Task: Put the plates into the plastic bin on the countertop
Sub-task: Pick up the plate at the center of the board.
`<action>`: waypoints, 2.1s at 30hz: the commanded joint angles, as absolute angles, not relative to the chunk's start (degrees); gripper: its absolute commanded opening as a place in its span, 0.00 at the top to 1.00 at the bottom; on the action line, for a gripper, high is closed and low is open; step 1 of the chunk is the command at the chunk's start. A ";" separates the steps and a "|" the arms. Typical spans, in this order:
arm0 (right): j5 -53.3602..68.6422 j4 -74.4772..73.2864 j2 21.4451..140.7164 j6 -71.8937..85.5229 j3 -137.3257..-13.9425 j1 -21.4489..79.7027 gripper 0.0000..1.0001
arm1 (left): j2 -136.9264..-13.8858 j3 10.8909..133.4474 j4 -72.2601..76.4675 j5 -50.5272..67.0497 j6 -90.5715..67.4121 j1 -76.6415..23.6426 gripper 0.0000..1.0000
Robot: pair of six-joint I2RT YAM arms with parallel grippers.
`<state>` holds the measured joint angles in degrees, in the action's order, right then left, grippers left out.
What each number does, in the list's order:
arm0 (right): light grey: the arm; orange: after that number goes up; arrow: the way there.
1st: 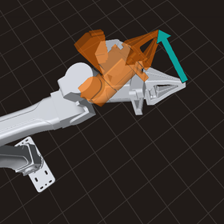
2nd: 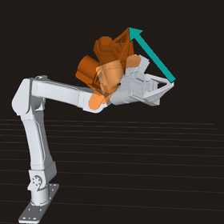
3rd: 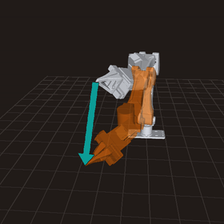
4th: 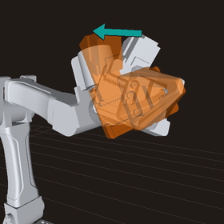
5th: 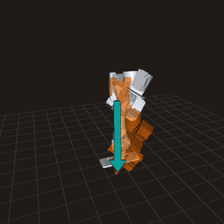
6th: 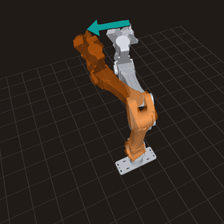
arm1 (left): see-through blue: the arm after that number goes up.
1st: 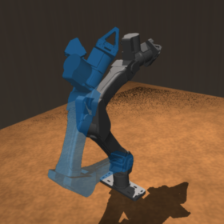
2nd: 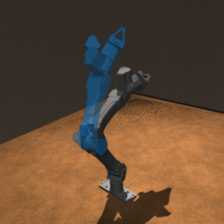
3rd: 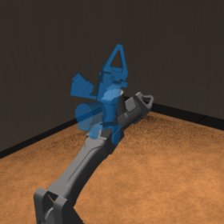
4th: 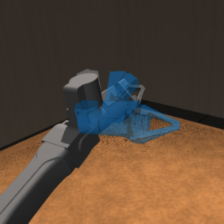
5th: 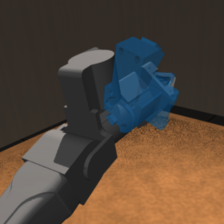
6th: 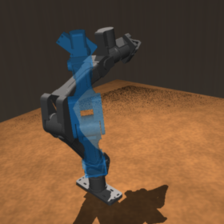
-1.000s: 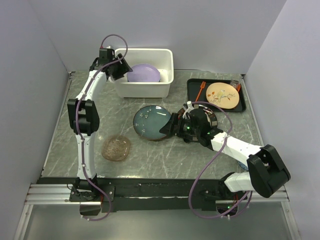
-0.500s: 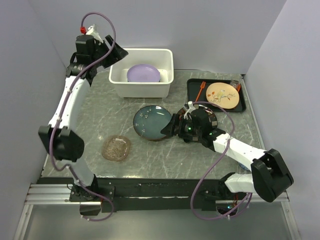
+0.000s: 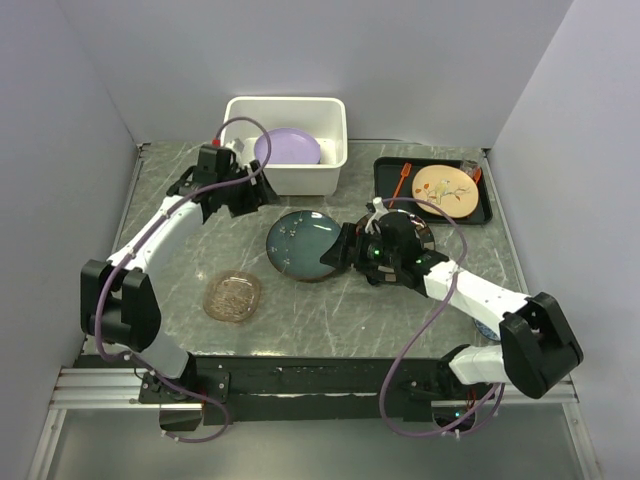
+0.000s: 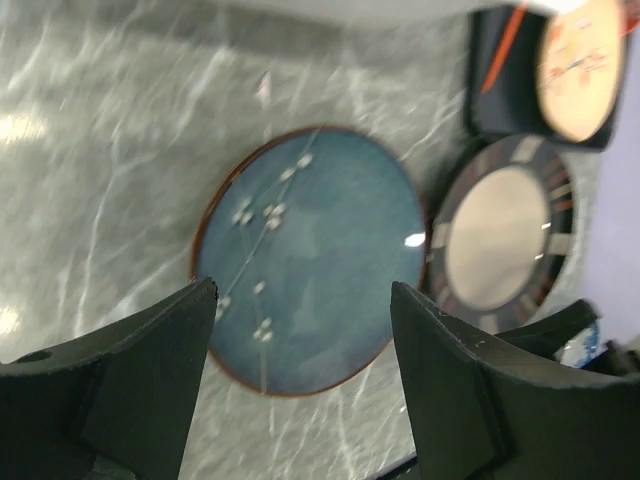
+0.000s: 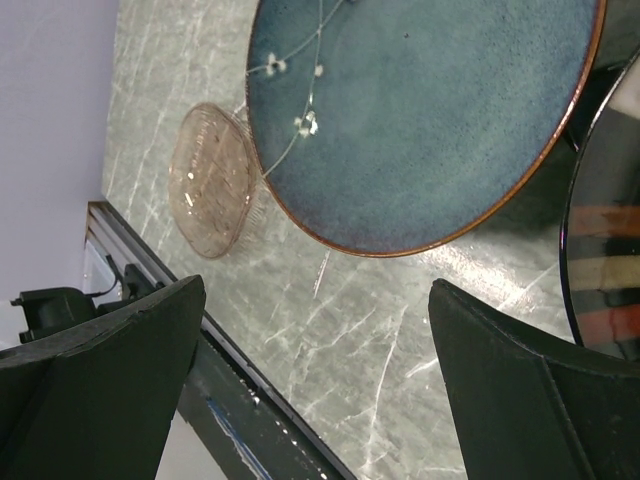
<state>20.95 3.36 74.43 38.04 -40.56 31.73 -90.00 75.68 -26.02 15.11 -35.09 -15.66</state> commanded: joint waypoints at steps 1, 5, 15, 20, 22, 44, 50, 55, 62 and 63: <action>20.74 3.87 75.32 37.35 -43.24 31.90 0.00 | -84.55 73.66 -25.14 13.97 -33.57 -15.47 0.25; 20.83 3.95 75.85 37.53 -43.86 31.90 0.00 | -85.16 71.54 -24.96 14.77 -33.40 -15.38 0.25; 16.79 1.06 74.88 37.26 -45.44 31.55 0.00 | -87.80 70.40 -26.54 15.82 -32.35 -15.38 0.26; 15.30 0.70 74.36 37.27 -45.79 30.85 0.00 | -88.77 68.91 -25.94 17.30 -32.26 -15.29 0.26; 13.89 0.97 74.18 37.53 -45.62 30.41 0.00 | -89.21 68.38 -26.10 16.88 -31.99 -15.38 0.26; 12.04 3.87 81.56 39.11 -48.69 28.30 0.14 | -92.55 64.34 -23.82 15.73 -31.91 -15.29 0.32; 13.45 5.53 83.76 39.64 -48.95 28.21 0.20 | -92.99 63.98 -23.38 15.91 -31.73 -15.38 0.38; 14.32 5.54 85.51 39.64 -49.83 28.13 0.21 | -93.78 64.07 -23.20 16.35 -31.47 -15.38 0.45; 14.94 5.89 86.57 39.81 -50.18 28.13 0.21 | -95.71 63.54 -22.32 17.40 -31.55 -15.29 0.47; 15.03 5.98 86.83 39.81 -50.19 28.13 0.21 | -95.97 63.46 -22.32 17.40 -31.47 -15.38 0.47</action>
<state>14.48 3.79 85.82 39.57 -47.72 28.49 -94.94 63.90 -24.27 15.79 -32.51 -15.40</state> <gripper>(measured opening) 0.794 0.535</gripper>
